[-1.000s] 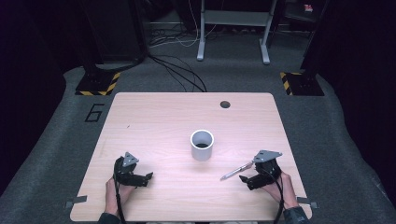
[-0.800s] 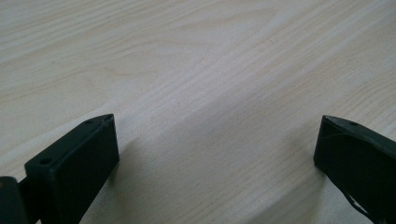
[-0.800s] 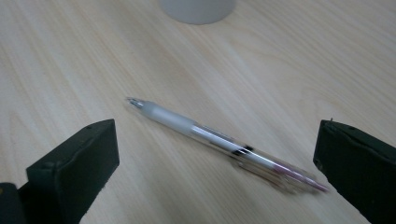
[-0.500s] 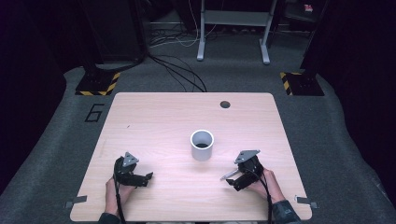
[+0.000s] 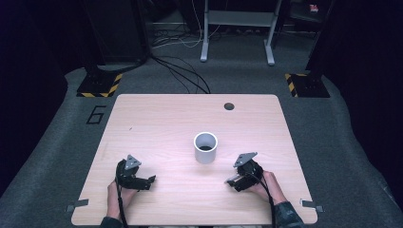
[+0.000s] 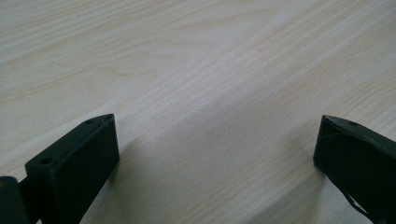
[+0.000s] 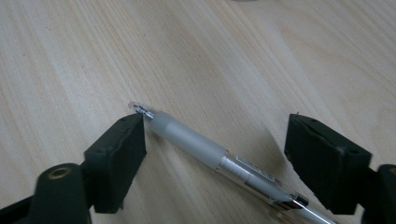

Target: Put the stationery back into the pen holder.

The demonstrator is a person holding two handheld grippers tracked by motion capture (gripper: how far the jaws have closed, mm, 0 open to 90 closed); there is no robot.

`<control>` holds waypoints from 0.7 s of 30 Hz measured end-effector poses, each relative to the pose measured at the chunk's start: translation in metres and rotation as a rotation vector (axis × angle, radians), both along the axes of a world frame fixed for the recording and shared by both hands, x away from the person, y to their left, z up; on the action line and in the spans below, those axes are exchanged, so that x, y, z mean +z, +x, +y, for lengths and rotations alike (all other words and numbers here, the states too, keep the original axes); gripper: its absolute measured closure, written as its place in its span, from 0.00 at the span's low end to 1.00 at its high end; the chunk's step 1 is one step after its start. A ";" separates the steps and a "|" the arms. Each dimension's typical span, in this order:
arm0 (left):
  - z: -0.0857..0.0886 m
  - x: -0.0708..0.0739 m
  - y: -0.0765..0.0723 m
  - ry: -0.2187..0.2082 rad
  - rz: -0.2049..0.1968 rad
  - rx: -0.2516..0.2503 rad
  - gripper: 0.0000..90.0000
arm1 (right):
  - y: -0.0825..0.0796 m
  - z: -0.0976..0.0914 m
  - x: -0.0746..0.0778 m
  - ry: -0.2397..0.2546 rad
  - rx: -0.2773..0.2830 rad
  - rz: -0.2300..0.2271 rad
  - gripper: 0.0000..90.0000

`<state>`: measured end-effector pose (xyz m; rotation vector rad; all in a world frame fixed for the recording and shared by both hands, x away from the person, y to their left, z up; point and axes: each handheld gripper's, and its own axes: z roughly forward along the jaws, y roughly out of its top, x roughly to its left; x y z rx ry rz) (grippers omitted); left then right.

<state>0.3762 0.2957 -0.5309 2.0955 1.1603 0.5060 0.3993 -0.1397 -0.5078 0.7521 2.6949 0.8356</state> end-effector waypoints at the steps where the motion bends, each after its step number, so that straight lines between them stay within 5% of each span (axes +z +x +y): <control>1: 0.000 0.000 0.000 0.000 0.000 0.000 0.00 | 0.000 0.000 0.000 0.003 0.002 -0.003 0.27; 21: 0.000 0.000 0.000 0.000 -0.001 0.000 0.00 | 0.000 -0.005 0.004 0.025 -0.016 0.016 0.68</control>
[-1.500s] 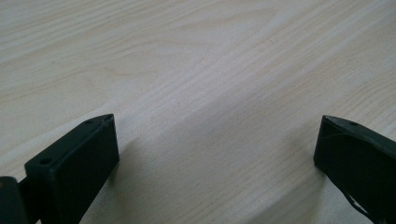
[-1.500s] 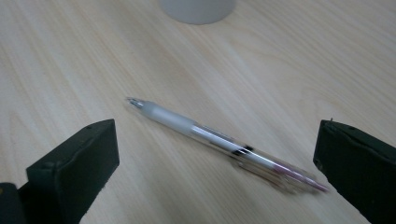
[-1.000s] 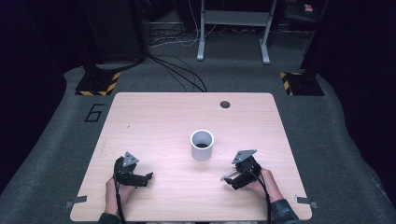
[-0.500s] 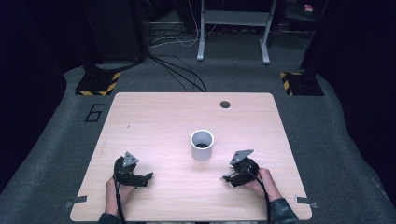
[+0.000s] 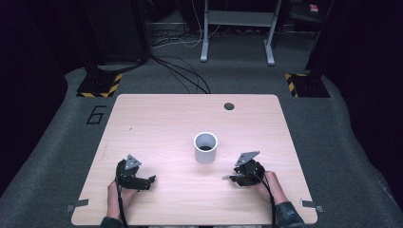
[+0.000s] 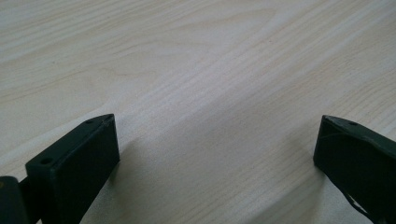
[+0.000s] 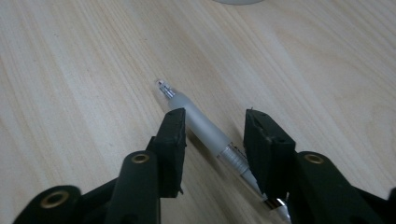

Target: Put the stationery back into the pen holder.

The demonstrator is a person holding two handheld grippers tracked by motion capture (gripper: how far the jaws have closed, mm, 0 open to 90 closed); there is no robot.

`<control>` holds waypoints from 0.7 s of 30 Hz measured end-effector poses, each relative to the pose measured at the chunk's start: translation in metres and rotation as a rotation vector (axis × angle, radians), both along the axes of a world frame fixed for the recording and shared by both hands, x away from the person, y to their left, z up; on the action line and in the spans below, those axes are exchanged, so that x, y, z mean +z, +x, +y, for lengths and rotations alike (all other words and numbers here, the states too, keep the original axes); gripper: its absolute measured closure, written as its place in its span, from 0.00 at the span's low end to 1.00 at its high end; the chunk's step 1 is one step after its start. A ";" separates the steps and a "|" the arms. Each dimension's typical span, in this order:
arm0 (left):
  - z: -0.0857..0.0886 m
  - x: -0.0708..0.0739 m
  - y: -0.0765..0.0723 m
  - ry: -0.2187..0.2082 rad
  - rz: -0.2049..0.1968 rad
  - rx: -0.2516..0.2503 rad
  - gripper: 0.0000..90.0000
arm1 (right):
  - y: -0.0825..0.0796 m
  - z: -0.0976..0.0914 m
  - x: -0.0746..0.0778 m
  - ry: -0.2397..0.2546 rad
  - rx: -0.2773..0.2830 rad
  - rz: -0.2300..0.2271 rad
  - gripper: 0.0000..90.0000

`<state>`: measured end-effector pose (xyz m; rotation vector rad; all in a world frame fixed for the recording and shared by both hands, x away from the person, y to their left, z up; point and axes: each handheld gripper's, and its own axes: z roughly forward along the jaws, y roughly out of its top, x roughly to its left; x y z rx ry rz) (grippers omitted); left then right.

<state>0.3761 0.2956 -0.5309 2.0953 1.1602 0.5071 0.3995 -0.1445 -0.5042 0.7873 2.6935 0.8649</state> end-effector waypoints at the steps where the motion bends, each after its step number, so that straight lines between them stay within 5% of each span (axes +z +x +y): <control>1: 0.000 0.000 0.000 0.000 0.000 0.000 0.00 | 0.000 0.000 0.000 0.001 -0.006 0.000 0.69; 9: 0.000 0.000 0.000 0.000 0.000 0.000 0.00 | 0.003 -0.003 0.002 0.000 -0.062 0.043 0.81; 14: 0.000 0.000 0.000 0.000 0.000 0.000 0.00 | 0.003 -0.004 0.002 0.006 -0.152 0.053 0.88; 19: 0.000 0.000 0.000 0.000 0.000 0.000 0.00 | 0.005 -0.008 0.003 0.014 -0.210 0.080 0.88; 21: 0.000 0.000 0.000 0.000 0.000 0.000 0.00 | 0.006 -0.007 0.004 0.026 -0.217 0.099 0.77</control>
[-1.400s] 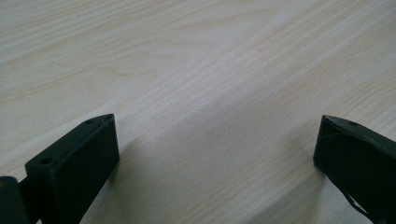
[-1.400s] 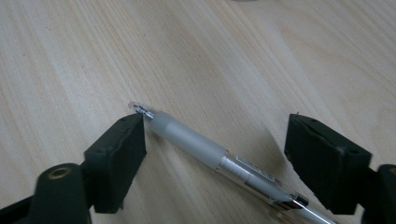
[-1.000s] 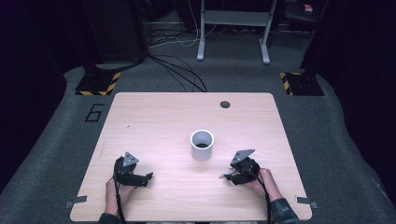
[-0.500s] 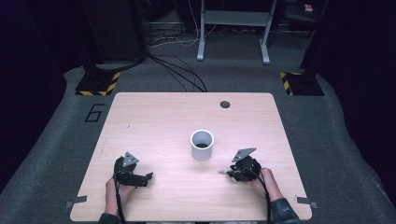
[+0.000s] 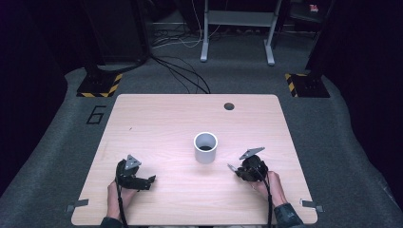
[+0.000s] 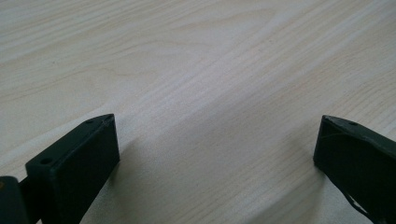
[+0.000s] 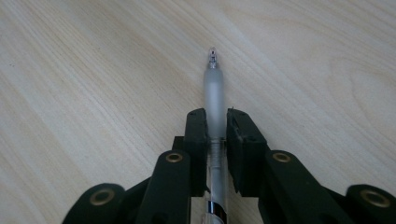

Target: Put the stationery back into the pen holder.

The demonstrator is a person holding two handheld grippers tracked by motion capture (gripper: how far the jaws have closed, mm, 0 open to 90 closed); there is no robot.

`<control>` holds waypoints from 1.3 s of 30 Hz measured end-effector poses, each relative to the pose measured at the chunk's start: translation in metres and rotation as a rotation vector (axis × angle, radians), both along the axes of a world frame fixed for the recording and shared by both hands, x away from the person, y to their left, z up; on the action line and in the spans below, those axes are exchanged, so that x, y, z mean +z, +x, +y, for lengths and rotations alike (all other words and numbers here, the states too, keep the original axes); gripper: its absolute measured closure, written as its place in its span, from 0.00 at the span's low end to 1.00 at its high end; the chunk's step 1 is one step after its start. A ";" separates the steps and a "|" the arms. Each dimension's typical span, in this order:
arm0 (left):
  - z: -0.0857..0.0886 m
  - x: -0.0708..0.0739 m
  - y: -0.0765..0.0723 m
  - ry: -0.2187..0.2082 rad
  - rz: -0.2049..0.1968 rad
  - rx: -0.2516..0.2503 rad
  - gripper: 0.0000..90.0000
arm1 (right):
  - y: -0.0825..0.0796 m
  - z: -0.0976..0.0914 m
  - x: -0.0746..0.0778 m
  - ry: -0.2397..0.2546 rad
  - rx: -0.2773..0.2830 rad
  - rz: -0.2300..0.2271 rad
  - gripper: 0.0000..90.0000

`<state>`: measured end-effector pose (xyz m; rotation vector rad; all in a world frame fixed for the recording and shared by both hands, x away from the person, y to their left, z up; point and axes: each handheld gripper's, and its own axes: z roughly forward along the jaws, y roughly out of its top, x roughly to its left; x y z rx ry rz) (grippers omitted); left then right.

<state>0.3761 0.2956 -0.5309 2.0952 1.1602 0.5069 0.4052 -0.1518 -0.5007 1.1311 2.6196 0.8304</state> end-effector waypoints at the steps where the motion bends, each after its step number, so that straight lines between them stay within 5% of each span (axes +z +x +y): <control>1: 0.000 0.000 0.000 0.000 0.000 0.000 0.00 | 0.001 0.000 0.000 0.001 0.007 0.005 0.74; 15: 0.000 0.000 0.000 0.000 0.000 0.000 0.00 | 0.014 0.024 0.001 -0.061 0.040 -0.026 0.70; 24: 0.000 0.000 0.000 0.000 0.000 -0.001 0.00 | 0.016 0.027 0.002 -0.064 0.044 -0.015 0.81; 33: 0.000 0.000 0.000 -0.003 -0.004 0.002 0.00 | 0.019 0.027 0.003 -0.051 0.011 -0.001 0.89; 39: 0.000 0.000 0.000 -0.004 -0.004 0.002 0.00 | 0.014 0.019 0.001 0.038 -0.029 -0.025 0.89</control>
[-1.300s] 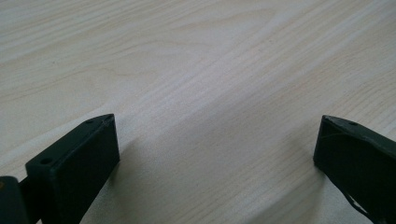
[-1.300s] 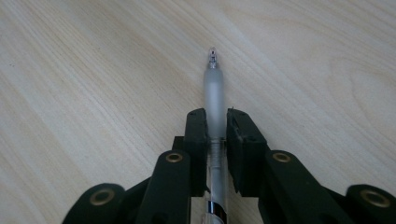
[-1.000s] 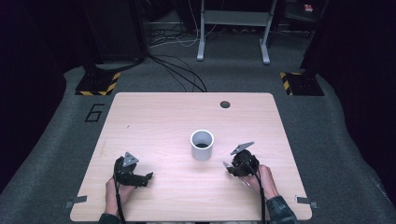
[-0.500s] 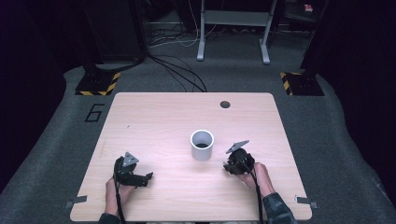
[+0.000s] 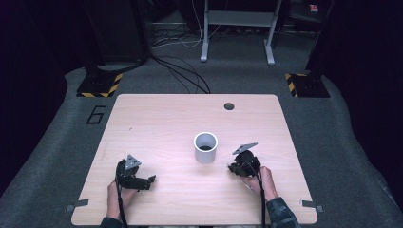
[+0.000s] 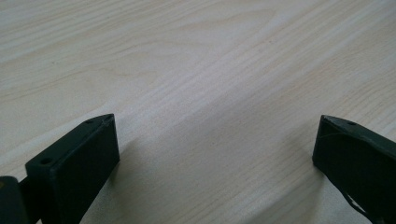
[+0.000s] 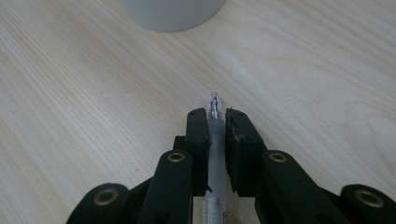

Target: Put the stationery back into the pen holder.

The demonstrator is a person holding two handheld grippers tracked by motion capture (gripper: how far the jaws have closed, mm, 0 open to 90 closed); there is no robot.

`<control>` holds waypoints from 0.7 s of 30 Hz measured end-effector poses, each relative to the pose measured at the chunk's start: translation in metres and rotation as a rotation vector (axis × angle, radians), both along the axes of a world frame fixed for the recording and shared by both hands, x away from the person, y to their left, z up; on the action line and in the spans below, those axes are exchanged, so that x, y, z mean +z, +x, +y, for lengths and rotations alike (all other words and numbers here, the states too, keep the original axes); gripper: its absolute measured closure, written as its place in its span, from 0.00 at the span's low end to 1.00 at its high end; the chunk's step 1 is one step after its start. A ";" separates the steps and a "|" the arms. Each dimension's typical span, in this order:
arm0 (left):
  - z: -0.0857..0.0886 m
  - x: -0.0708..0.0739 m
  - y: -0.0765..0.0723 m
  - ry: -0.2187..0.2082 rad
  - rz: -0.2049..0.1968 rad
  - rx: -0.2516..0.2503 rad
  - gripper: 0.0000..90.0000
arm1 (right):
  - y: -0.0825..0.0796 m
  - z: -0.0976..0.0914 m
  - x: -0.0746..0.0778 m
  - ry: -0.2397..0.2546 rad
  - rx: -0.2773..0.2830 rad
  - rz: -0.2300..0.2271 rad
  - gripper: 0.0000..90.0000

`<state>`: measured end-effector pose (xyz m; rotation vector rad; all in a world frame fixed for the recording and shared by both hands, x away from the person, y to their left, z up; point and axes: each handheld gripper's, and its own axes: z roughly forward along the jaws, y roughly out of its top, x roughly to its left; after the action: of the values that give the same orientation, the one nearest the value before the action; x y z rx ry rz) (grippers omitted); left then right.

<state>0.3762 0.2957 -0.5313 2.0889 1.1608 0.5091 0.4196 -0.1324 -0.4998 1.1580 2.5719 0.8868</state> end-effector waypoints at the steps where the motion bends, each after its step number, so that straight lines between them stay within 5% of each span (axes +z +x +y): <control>1: 0.000 0.000 0.000 0.000 0.000 0.000 0.00 | 0.000 -0.003 0.002 0.000 0.020 -0.011 0.89; 21: 0.000 0.000 0.000 0.000 0.000 0.000 0.00 | -0.010 -0.021 0.041 0.155 -0.052 -0.194 0.90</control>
<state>0.3761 0.2957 -0.5313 2.0892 1.1603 0.5092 0.4091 -0.1539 -0.4588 1.1107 2.3435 1.1433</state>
